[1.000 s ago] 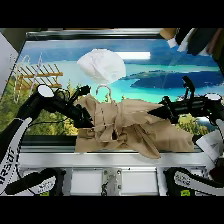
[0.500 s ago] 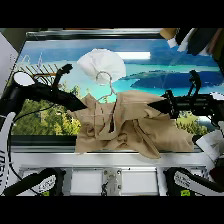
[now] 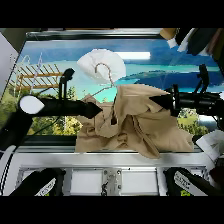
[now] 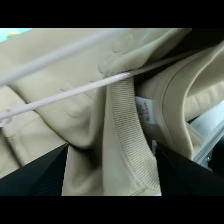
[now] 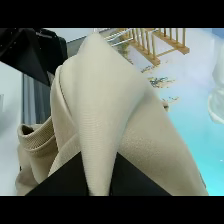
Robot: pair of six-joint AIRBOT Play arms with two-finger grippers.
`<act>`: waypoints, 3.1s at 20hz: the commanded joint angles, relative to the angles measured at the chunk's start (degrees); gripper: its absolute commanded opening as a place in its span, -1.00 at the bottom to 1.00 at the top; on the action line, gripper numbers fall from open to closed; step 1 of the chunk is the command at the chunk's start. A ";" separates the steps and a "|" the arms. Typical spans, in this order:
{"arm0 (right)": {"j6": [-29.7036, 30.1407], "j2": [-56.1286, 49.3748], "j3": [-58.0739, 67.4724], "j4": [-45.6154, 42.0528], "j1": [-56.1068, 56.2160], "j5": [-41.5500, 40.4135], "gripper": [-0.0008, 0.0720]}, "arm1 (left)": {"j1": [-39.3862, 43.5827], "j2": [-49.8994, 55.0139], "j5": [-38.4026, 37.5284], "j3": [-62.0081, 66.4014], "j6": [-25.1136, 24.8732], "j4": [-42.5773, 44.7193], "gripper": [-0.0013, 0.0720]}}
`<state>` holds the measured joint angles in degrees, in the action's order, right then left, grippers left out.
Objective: Fold the clothes and pants, and hang the long-sleeved shirts on hangers.
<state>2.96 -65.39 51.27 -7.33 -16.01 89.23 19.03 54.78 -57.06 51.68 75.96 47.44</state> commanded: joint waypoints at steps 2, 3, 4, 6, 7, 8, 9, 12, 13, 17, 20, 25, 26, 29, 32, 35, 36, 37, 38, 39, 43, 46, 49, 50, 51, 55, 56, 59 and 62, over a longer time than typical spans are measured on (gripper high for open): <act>-1.53 0.44 0.07 0.07 0.02 -0.52 -0.92 | 11.30 1.01 10.25 -0.66 17.79 11.21 0.52; -1.53 0.44 0.07 0.07 0.02 -0.52 -0.92 | 12.74 2.51 9.44 1.11 18.43 12.98 0.52; -1.77 0.44 0.07 0.07 0.02 -0.52 -0.92 | 13.75 3.89 8.46 2.80 18.82 13.29 0.52; -2.60 0.44 0.07 0.07 0.02 -0.52 -0.92 | 15.06 6.47 5.25 5.88 20.81 15.56 0.52; -2.60 0.44 0.07 0.07 0.02 -0.52 -0.92 | 15.54 7.58 3.23 6.93 22.75 17.68 0.52; -2.60 0.44 0.07 0.07 0.02 -0.52 -0.92 | 16.04 8.57 1.29 7.65 25.00 19.34 0.52; -2.60 0.44 0.07 0.07 0.02 -0.52 -0.92 | 16.22 9.31 -0.11 7.98 26.08 20.06 0.52; -2.60 0.44 0.07 0.07 0.02 -0.52 -0.92 | 16.87 10.08 -2.25 7.93 26.95 20.59 0.52; -2.60 0.44 0.07 0.07 0.02 -0.52 -0.92 | 16.87 10.03 -2.45 7.93 26.95 20.61 0.52; -2.60 0.44 0.07 0.04 0.02 -0.52 -0.92 | 16.74 10.05 -2.64 7.89 26.95 20.70 0.52; -2.62 0.44 0.07 0.07 0.02 -0.52 -0.92 | 16.87 10.05 -3.23 7.89 26.97 20.65 0.18; -3.43 0.96 0.07 0.55 0.02 -0.59 -0.92 | 15.43 8.50 -7.02 7.91 26.32 24.72 -0.91; -4.42 1.33 0.07 1.46 0.02 -0.94 -0.92 | 14.08 7.52 -7.74 7.89 26.32 25.09 -0.91; -7.78 3.08 0.07 6.78 0.02 -2.78 -0.92 | 8.94 4.37 -9.22 7.89 26.29 25.07 -0.91; -10.91 5.20 0.07 9.09 0.04 -4.57 -0.92 | 4.63 2.93 -10.88 7.89 26.29 25.05 -0.91; -13.70 7.17 0.07 9.11 0.07 -5.01 -0.92 | 3.06 3.02 -11.69 7.91 26.23 24.94 -0.91; -14.45 7.61 0.07 9.14 0.09 -5.05 -0.92 | 3.02 2.99 -11.21 7.91 26.23 24.90 -0.91; -15.08 7.89 0.07 9.40 0.17 -5.05 -0.92 | 3.02 2.99 -10.45 7.93 26.25 24.85 -0.91; -15.47 8.00 0.07 10.19 0.42 -5.14 -0.92 | 3.02 2.99 -9.38 7.93 26.25 24.41 -0.91; -15.47 8.07 0.07 11.76 0.61 -5.38 -0.92 | 3.02 2.99 -8.33 7.96 26.25 24.37 -0.91; -15.47 8.09 0.07 18.51 2.86 -5.64 -0.92 | 2.49 2.99 -6.23 7.96 26.25 24.46 -0.91; -16.06 8.09 0.07 19.12 5.11 -7.54 -0.92 | 2.16 2.99 -5.16 7.96 26.23 24.50 -0.91; -16.94 8.09 0.07 19.17 6.34 -8.28 -0.92 | 2.08 2.99 -5.27 7.96 24.79 24.68 -0.91; -18.14 8.09 0.07 19.17 6.40 -8.33 -0.92 | 1.64 2.99 -5.35 7.96 24.79 24.59 -0.91; -19.04 8.09 0.07 19.15 6.38 -8.31 -0.92 | 0.94 2.97 -5.77 7.96 24.74 24.65 -0.91; -20.96 8.09 0.07 19.10 6.40 -8.37 -0.92 | -3.80 2.95 -7.04 7.96 24.35 24.55 -0.91; -21.73 8.09 0.07 18.93 6.40 -8.37 -0.92 | -4.50 2.95 -7.54 7.96 23.45 24.57 -0.91; -22.67 8.09 0.07 18.80 6.64 -8.26 -0.92 | -5.68 2.95 -7.89 7.93 22.34 24.59 -0.91; -24.79 8.11 0.07 16.13 6.69 -8.24 -0.92 | -5.79 2.97 -7.85 7.96 21.24 25.11 -0.91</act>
<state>-19.66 -57.36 51.27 10.94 -9.43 80.88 13.87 57.78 -64.73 59.59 98.50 72.03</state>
